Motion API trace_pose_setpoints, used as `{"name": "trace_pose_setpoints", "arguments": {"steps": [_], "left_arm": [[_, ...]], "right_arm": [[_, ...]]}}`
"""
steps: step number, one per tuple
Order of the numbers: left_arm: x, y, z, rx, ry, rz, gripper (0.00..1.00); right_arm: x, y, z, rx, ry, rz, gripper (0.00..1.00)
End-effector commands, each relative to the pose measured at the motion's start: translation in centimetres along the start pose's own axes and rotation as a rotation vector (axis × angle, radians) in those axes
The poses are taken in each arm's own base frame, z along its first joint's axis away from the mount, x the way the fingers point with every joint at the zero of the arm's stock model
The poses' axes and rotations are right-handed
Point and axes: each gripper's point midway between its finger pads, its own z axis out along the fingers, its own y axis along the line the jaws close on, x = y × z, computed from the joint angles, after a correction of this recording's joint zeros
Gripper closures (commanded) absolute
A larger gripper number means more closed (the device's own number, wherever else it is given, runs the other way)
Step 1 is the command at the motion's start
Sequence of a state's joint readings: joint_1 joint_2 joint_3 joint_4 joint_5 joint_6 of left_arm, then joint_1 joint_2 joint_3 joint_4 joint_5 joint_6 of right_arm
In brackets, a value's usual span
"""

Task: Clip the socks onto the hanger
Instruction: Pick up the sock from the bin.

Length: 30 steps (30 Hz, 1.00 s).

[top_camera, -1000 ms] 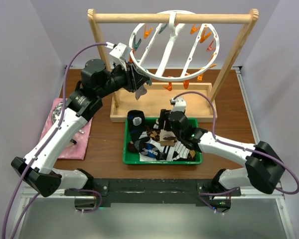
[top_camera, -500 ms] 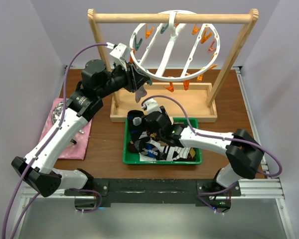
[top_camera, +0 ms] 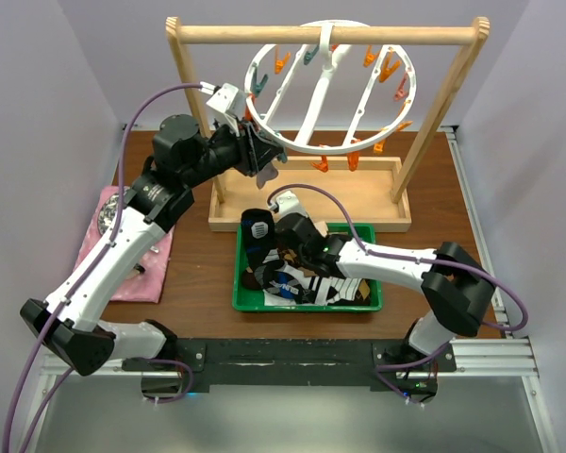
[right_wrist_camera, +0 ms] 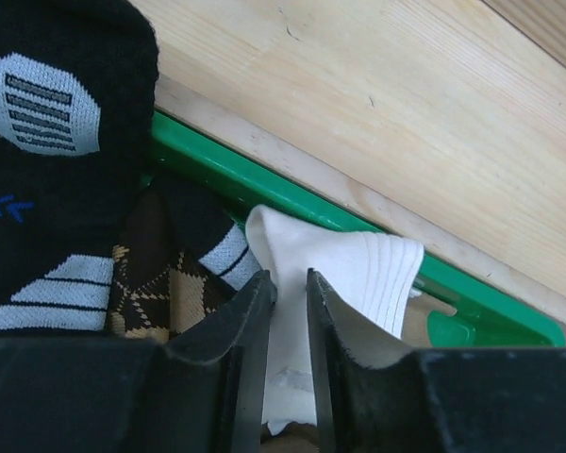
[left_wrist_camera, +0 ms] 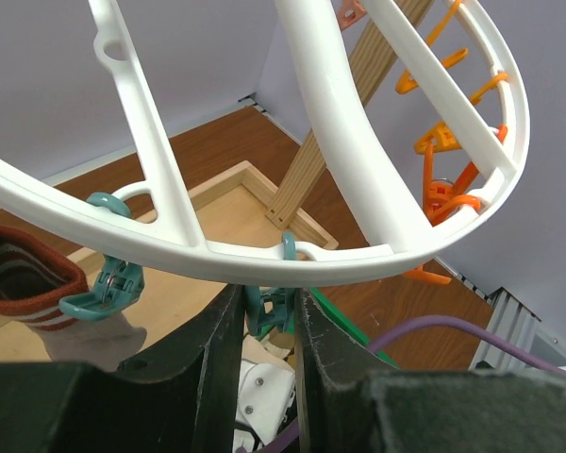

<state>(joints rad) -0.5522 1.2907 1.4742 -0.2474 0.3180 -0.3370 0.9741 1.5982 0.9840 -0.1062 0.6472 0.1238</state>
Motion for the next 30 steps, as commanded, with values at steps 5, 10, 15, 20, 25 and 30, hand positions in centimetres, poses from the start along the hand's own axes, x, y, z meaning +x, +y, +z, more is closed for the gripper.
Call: {"name": "trace_pose_setpoints", "arguments": {"steps": [5,10,15,20,25,30], "left_arm": [[-0.9,-1.1,-0.8,0.035,-0.039,0.019,1.0],[-0.9,-1.2,-0.9,0.041,-0.04,0.015,1.0],[-0.7,-1.1,-0.8,0.037,-0.038,0.019,1.0],[-0.9,-1.2,-0.8,0.042,-0.044,0.017,1.0],[-0.9,-1.2,-0.7,0.048,-0.047,0.009,1.0],[-0.9,-1.4,-0.7,0.055,-0.044,0.0,1.0]], "right_arm": [[-1.7,-1.1,-0.3,0.053,-0.026,0.008,0.97],[-3.9,-2.4,-1.9,0.058,-0.099,0.055,1.0],[-7.6,-2.9,-5.9,-0.063,-0.261,0.156,1.0],[-9.6,-4.3,-10.8,-0.177,-0.402,0.251,1.0],[-5.7,-3.1,-11.4,-0.269,-0.312,0.298,1.0],[-0.6,-5.4,-10.5,-0.127,-0.212,0.384,1.0]]}}
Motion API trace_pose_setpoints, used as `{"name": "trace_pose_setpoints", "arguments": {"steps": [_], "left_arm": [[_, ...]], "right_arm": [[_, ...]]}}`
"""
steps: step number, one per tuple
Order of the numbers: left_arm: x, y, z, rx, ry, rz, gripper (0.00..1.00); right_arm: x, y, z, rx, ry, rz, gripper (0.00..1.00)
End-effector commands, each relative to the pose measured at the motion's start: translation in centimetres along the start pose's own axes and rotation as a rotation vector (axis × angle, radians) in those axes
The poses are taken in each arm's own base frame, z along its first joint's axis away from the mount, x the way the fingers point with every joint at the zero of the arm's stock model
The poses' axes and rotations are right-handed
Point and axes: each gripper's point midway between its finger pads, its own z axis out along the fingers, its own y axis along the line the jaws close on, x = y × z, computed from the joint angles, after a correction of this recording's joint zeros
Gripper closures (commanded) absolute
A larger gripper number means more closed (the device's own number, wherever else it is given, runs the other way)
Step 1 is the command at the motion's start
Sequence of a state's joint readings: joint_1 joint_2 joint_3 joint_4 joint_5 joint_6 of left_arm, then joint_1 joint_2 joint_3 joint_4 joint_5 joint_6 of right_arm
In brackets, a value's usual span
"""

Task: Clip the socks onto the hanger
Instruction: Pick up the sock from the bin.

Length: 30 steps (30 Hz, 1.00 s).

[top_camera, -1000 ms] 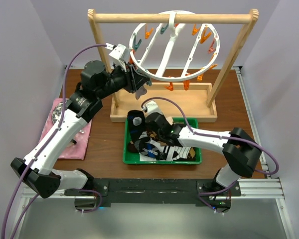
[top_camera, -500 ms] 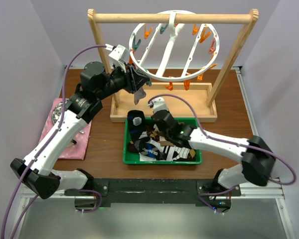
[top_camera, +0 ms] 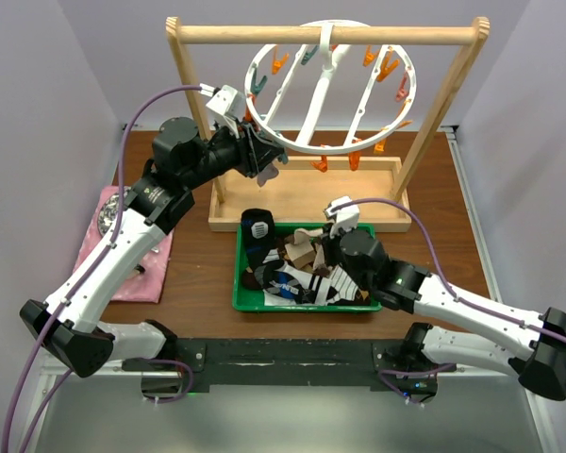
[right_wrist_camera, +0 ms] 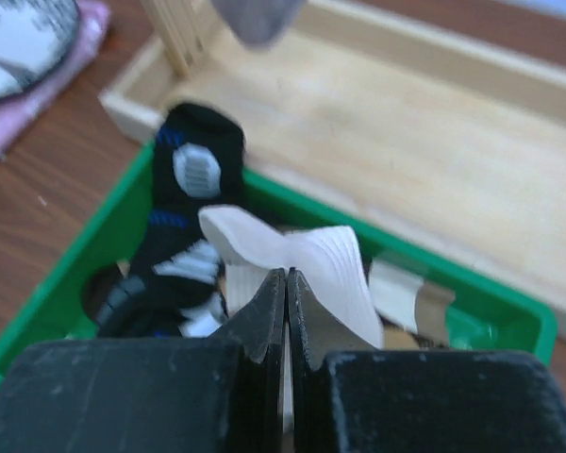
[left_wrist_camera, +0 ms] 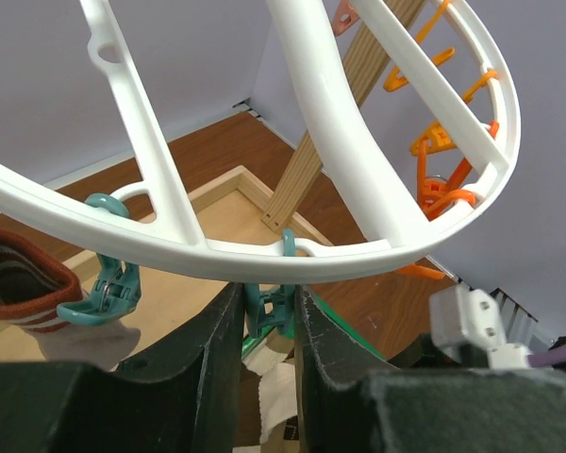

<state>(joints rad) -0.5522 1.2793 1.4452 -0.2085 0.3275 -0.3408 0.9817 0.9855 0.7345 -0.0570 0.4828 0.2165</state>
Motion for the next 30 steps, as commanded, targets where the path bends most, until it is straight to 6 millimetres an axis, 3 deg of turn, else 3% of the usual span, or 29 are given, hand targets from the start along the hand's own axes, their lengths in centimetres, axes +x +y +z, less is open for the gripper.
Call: {"name": "trace_pose_setpoints", "arguments": {"steps": [1,2,4,9,11,12,13,15,16,18,19,23,24,26,27,28,30], "left_arm": [[-0.9,-1.3,-0.7,0.042,-0.027,-0.004,1.0],[-0.9,-1.3,-0.7,0.043,-0.027,-0.006,1.0],[-0.9,-1.3,-0.7,0.045,-0.026,-0.006,1.0],[-1.0,-1.4,-0.6,0.051,-0.03,-0.01,1.0],[-0.9,-1.3,-0.5,0.049,-0.026,-0.008,1.0],[-0.9,-1.3,-0.5,0.049,-0.026,-0.007,1.0],[-0.8,-1.3,-0.5,0.049,-0.024,-0.008,1.0],[-0.6,-1.2,-0.4,0.045,-0.019,-0.01,1.0],[-0.6,-1.2,-0.4,0.046,-0.017,-0.009,1.0],[-0.5,-1.2,-0.3,0.047,-0.015,-0.008,1.0],[-0.5,-1.2,-0.3,0.047,-0.014,-0.008,1.0],[-0.5,-1.2,-0.2,0.051,-0.012,-0.011,1.0],[-0.5,-1.3,-0.1,0.054,-0.011,-0.014,1.0],[-0.6,-1.3,-0.2,0.054,-0.016,-0.013,1.0],[-0.7,-1.3,-0.2,0.053,-0.016,-0.013,1.0],[-0.7,-1.4,-0.3,0.054,-0.016,-0.013,1.0],[-0.6,-1.3,-0.3,0.052,-0.013,-0.012,1.0]], "right_arm": [[4.5,-3.9,-1.6,0.205,0.12,0.074,1.0],[3.9,-6.0,-2.1,0.322,0.096,0.068,1.0],[4.6,-8.0,-3.3,0.437,0.123,0.058,1.0],[3.7,-11.2,-5.5,0.652,0.119,0.064,1.0],[3.3,-10.4,-4.9,0.612,0.133,0.048,1.0],[3.3,-9.9,-4.6,0.592,0.139,0.051,0.95],[3.5,-9.0,-3.9,0.551,0.16,0.048,0.77],[3.0,-8.0,-3.2,0.504,0.165,0.051,0.66],[2.4,-6.4,-2.3,0.407,0.165,0.025,0.57],[1.5,-4.8,-1.6,0.312,0.147,-0.001,0.48],[0.2,-4.3,-1.0,0.274,0.105,-0.06,0.47],[-1.5,-1.9,1.0,0.14,0.093,-0.247,0.37],[-0.7,-1.4,2.1,0.12,0.116,-0.283,0.34],[-1.3,-1.8,3.9,0.114,0.114,-0.315,0.34],[0.4,-1.1,5.6,0.068,0.173,-0.326,0.35],[-0.2,-1.8,6.6,0.093,0.169,-0.306,0.36],[1.4,-2.5,8.9,0.152,0.205,-0.336,0.38]]}}
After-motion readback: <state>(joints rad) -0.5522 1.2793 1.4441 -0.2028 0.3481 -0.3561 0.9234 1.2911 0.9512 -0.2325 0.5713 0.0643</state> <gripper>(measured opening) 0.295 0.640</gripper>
